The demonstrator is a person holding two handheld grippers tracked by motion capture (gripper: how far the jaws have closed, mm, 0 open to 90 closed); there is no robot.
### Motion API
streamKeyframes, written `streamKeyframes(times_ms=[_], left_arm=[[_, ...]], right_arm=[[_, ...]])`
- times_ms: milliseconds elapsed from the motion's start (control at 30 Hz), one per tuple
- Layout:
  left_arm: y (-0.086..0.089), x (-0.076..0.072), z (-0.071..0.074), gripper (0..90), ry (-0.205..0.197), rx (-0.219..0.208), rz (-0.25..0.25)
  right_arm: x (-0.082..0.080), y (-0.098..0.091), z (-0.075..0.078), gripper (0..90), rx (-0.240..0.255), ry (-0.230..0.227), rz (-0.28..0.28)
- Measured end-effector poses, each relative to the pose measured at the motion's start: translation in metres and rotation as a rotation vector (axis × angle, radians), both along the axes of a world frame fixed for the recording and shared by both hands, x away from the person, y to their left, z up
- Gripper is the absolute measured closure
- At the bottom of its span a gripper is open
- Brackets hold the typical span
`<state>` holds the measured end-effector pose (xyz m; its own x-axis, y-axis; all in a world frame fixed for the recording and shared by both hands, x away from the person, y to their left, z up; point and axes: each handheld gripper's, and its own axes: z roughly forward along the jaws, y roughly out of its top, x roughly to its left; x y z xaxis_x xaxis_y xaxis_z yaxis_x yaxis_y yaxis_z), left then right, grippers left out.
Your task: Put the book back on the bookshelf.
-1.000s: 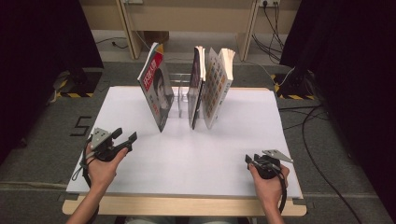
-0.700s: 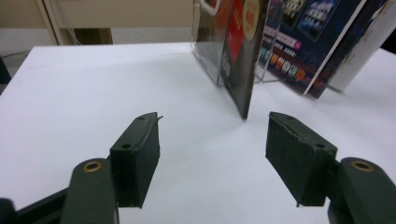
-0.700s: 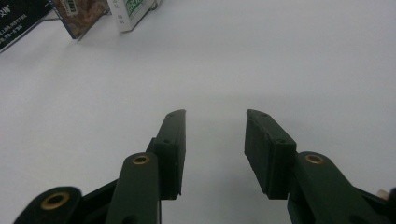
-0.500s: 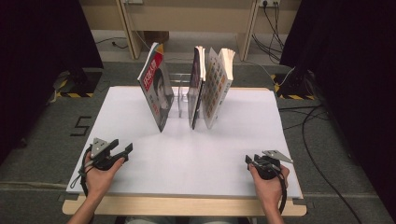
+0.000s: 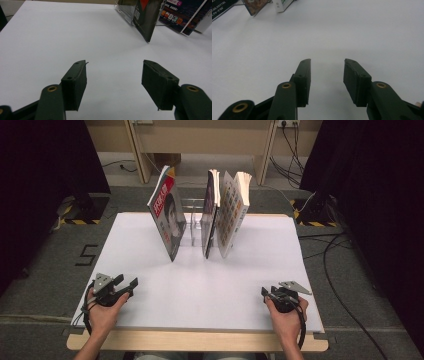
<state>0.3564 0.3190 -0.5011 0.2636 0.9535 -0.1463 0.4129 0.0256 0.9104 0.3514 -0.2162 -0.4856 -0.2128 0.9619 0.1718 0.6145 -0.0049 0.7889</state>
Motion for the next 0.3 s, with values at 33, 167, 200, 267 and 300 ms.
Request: streamKeyframes(times_ms=[33, 167, 200, 267, 300], left_arm=[[0.0007, -0.0003, -0.0009, 37.1, 0.001, -0.007, -0.006], [0.002, -0.0015, -0.0017, 37.4, -0.007, -0.013, -0.011], [0.0017, -0.0016, -0.0017, 37.4, -0.009, -0.011, -0.014], [0.001, -0.0017, -0.0016, 37.2, -0.01, -0.003, -0.018], [0.001, -0.0017, -0.0016, 37.0, -0.01, -0.003, -0.018]], right_arm=[[0.0002, 0.0004, -0.0002, 58.1, -0.003, 0.0, 0.003], [0.0003, 0.0025, -0.0007, 56.1, -0.009, -0.013, 0.006], [0.0004, 0.0028, -0.0007, 55.7, -0.011, -0.014, 0.006], [0.0008, 0.0031, -0.0015, 55.0, -0.016, -0.013, 0.002], [0.0014, 0.0026, -0.0023, 54.7, -0.019, -0.015, 0.002]])
